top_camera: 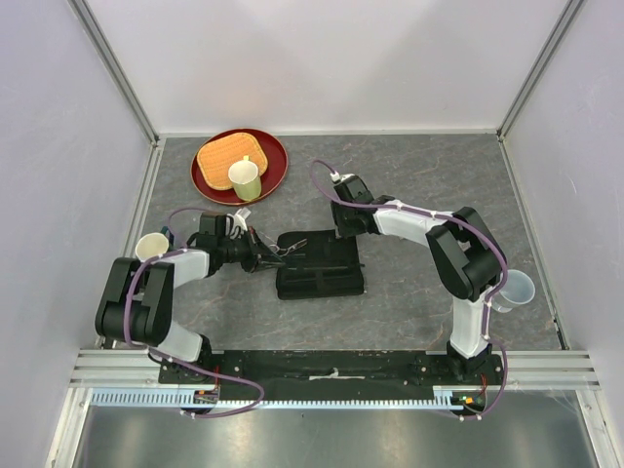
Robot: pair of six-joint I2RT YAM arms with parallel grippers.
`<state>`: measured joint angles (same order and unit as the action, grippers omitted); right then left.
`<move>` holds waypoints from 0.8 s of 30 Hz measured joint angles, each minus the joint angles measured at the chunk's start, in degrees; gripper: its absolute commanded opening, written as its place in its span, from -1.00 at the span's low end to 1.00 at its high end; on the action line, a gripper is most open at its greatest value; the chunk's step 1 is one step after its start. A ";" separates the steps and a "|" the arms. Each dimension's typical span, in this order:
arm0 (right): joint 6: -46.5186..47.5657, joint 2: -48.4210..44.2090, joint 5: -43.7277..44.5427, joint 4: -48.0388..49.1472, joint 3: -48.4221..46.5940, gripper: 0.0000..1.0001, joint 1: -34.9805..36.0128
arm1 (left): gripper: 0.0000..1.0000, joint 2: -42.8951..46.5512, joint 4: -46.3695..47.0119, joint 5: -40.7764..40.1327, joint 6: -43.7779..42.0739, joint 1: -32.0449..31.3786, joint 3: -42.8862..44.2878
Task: Sort the hair-cutting tools
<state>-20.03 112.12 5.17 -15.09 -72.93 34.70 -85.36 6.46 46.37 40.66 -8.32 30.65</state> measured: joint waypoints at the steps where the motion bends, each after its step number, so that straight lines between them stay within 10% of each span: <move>1: 0.13 0.00 -0.35 0.04 0.00 -0.13 -0.09 | -0.95 -0.81 -0.20 0.44 0.00 0.00 0.68; 24: -5.29 -8.02 6.78 -3.37 5.51 0.10 -0.17 | -0.95 -7.39 -6.36 1.68 -3.06 0.17 8.61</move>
<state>-25.32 104.09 11.94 -18.46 -67.42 34.52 -92.75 0.10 48.05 37.60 -8.14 39.27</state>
